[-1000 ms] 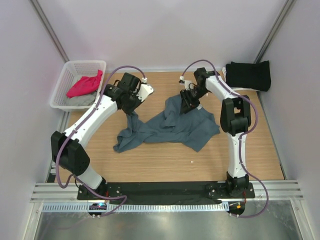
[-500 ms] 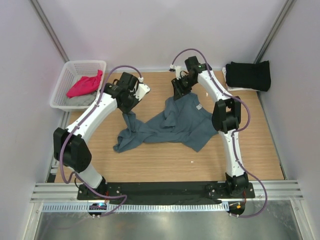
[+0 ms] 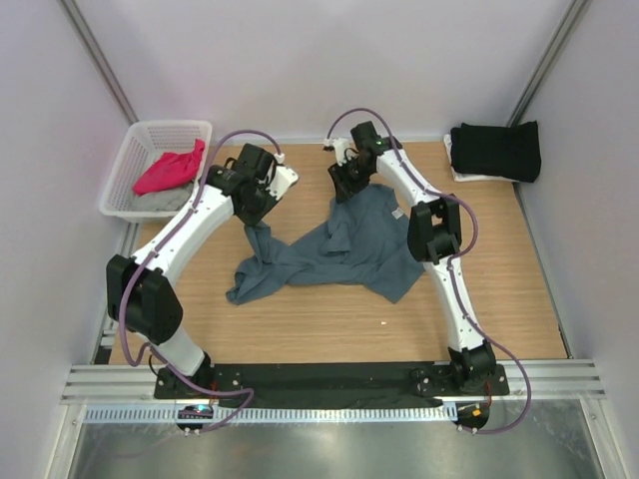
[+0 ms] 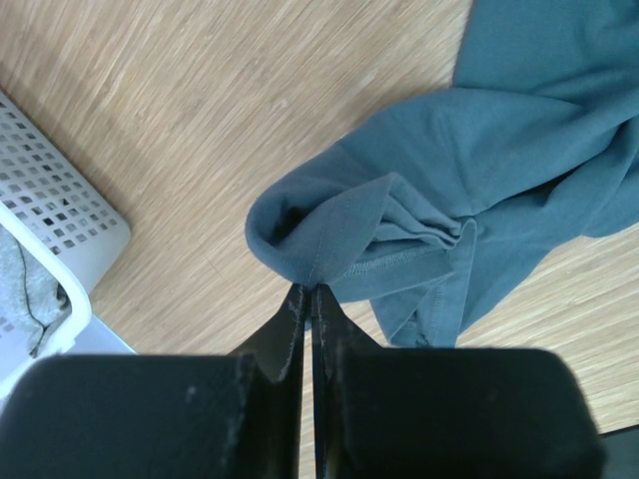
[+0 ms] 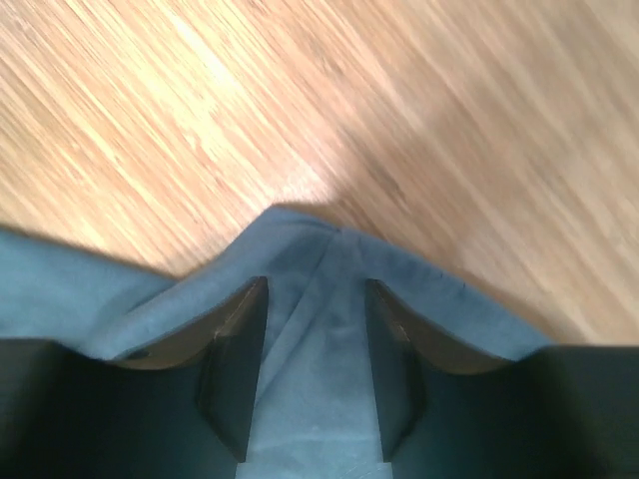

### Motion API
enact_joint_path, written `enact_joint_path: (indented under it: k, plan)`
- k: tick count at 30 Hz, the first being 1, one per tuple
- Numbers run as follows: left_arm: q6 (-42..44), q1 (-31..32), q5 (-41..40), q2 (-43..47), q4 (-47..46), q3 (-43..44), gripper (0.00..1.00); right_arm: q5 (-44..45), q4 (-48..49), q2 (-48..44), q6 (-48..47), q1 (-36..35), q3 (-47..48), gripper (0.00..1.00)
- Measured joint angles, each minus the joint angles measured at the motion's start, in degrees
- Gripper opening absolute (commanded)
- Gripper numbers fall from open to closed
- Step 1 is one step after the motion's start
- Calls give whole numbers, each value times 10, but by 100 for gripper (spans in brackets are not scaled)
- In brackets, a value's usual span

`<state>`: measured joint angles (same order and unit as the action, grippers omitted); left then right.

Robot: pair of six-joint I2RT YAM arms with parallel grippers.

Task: Fold and stack the t-shirts
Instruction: Flatten the tshirt out

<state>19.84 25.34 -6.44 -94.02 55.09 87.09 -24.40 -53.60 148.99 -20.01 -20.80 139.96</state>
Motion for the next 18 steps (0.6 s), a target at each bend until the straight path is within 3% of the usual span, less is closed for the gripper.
enact_joint_path:
  k: [3, 9, 15, 17, 18]
  plan:
    - [-2, -1, 0, 0, 0, 0, 0, 14, 6, 0, -8, -8, 3, 19]
    - [-4, -3, 1, 0, 0, 1, 0, 38, 10, -2, -20, -15, -18, 1]
    - [-10, -3, 14, -4, -3, 16, 0, 61, 9, -52, -32, -10, -90, 1]
    - [-14, -3, 19, -9, -5, 23, 0, 72, 5, -72, -36, -7, -112, 15]
    - [-15, -3, 22, -11, -6, 26, 0, 76, 2, -81, -36, -7, -118, 15]
